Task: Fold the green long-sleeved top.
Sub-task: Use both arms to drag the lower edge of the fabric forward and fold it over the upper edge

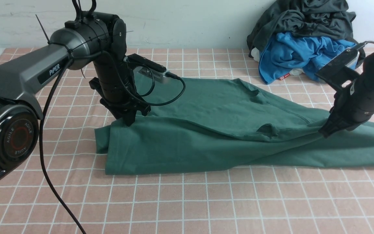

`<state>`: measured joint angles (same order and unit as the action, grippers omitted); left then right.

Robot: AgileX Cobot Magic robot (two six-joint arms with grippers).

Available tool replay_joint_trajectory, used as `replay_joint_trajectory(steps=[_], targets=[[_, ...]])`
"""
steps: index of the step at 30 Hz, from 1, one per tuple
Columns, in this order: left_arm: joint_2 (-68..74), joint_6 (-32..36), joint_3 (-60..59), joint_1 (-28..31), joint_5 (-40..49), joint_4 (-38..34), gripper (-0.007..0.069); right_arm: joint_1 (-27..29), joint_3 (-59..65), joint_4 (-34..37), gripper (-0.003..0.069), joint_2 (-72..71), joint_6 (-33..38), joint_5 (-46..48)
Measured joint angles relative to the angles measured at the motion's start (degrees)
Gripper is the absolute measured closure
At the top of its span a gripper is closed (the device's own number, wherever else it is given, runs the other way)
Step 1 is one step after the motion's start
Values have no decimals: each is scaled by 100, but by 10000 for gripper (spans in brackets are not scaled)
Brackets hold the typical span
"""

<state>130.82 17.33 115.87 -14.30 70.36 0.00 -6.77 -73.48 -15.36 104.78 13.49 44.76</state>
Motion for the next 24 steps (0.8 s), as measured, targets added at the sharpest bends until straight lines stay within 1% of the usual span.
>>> replay_joint_trajectory(steps=[1,2,3,4,5,6,7,9,11,12,15,20,24], targets=[[0,0,0,0,0,0,343,0,0,0,662,0,0,-5],[0,-4,0,0,0,0,312,0,0,0,662,0,0,-17],[0,-4,0,0,0,0,310,0,0,0,662,0,0,-23],[0,-4,0,0,0,0,316,0,0,0,662,0,0,-28],[0,-4,0,0,0,0,337,0,0,0,662,0,0,-27],[0,-4,0,0,0,0,378,0,0,11,662,0,0,-34],[0,-4,0,0,0,0,378,0,0,11,662,0,0,-34],[0,-4,0,0,0,0,513,0,0,11,662,0,0,-34],[0,-4,0,0,0,0,582,0,0,11,662,0,0,-34],[-6,-4,0,0,0,0,599,0,0,11,662,0,0,-34],[-38,-4,0,0,0,0,608,0,0,11,662,0,0,-34],[-95,-4,0,0,0,0,603,0,0,11,662,0,0,-47],[-95,-24,0,0,0,0,531,0,0,11,662,0,0,-59]])
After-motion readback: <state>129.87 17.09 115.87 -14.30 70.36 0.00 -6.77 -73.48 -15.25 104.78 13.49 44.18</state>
